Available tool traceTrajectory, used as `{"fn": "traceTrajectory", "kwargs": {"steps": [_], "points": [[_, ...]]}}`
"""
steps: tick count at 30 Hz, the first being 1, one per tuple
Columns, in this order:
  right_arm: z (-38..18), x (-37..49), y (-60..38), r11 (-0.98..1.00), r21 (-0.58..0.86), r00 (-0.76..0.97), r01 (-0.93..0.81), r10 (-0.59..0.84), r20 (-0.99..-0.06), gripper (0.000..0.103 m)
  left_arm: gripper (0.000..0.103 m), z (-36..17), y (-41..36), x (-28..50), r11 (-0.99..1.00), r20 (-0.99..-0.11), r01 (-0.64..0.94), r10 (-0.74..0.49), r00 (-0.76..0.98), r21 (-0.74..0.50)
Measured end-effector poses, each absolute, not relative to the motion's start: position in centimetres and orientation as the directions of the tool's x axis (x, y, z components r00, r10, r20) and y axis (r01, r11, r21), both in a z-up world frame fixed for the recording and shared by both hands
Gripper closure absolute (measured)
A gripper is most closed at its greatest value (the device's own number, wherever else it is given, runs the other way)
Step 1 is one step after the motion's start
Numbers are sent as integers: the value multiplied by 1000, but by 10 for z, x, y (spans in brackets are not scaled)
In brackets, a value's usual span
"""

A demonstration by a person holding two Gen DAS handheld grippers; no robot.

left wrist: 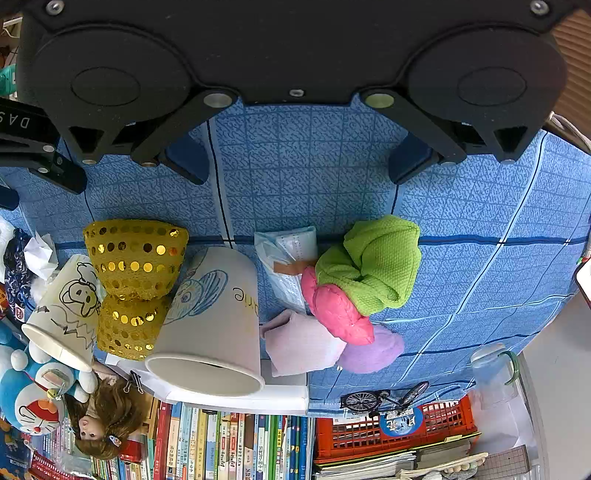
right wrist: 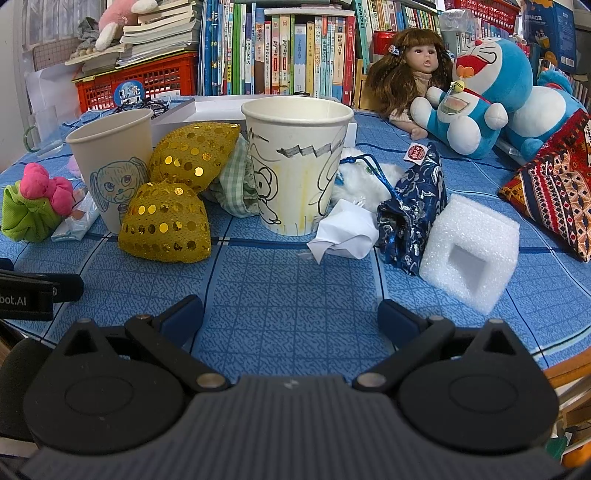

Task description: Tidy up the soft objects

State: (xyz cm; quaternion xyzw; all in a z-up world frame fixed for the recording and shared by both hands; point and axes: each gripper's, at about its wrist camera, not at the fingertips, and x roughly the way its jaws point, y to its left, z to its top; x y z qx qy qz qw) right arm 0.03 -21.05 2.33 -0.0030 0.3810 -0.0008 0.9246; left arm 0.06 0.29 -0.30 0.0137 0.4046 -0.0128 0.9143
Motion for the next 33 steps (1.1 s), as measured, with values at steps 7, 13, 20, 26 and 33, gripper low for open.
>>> {"fn": "traceTrajectory", "kwargs": {"steps": [7,13,20,26,33], "points": [[23,0,-210,1000,-7,710,0,-4,-705,0,0,-2,3,0,999,-740,34,-12,673,15],[23,0,-210,1000,-6,710,0,-4,-704,0,0,-2,3,-1,999,-736,36,-14,677,14],[23,0,-210,1000,-6,709,1,-5,-705,0,0,-1,2,-1,999,-734,35,-13,679,15],[23,1,-211,1000,-5,707,-3,-1,-707,0,0,-1,2,-1,999,-734,36,-14,679,14],[23,2,-211,1000,-2,709,-11,6,-705,0,0,0,2,-1,999,-733,39,-17,680,13]]}}
